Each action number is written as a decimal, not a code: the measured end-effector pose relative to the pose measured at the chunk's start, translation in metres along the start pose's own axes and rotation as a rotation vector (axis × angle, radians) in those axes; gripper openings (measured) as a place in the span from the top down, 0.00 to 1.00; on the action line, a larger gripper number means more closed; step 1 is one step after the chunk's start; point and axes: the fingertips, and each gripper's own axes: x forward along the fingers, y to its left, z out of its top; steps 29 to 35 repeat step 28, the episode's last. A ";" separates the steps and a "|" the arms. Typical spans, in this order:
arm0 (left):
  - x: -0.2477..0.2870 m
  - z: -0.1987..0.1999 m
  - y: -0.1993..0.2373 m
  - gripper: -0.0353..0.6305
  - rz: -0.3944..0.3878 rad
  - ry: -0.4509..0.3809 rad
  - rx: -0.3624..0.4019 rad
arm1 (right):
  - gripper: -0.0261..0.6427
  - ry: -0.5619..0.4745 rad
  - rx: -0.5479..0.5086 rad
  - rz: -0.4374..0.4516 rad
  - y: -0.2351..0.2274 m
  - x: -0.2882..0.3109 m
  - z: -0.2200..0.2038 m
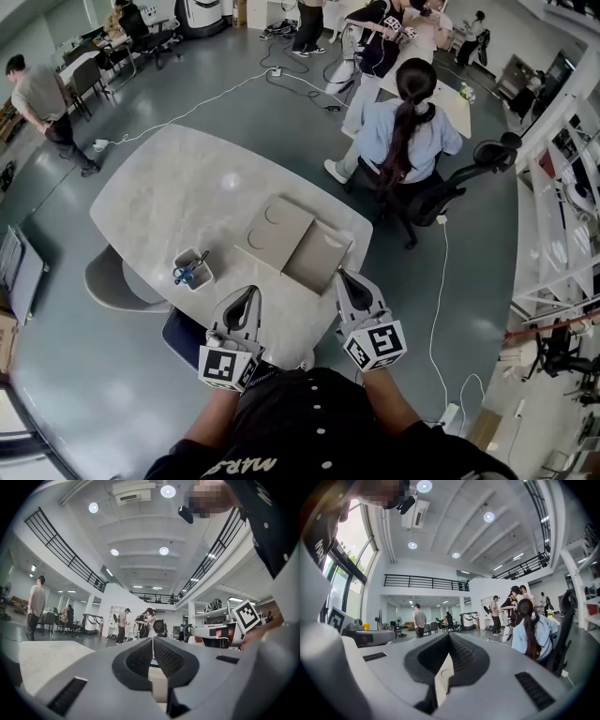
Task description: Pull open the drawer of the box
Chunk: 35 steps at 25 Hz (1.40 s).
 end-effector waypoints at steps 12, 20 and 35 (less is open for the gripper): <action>0.003 0.002 0.005 0.92 0.008 -0.008 0.003 | 0.97 0.005 0.007 0.015 0.006 0.013 -0.001; 0.002 0.002 0.004 0.92 0.010 -0.010 0.004 | 0.97 0.012 0.007 0.021 0.007 0.011 -0.004; 0.003 0.004 0.001 0.92 0.013 -0.015 0.007 | 0.97 0.012 0.004 0.026 0.005 0.009 -0.005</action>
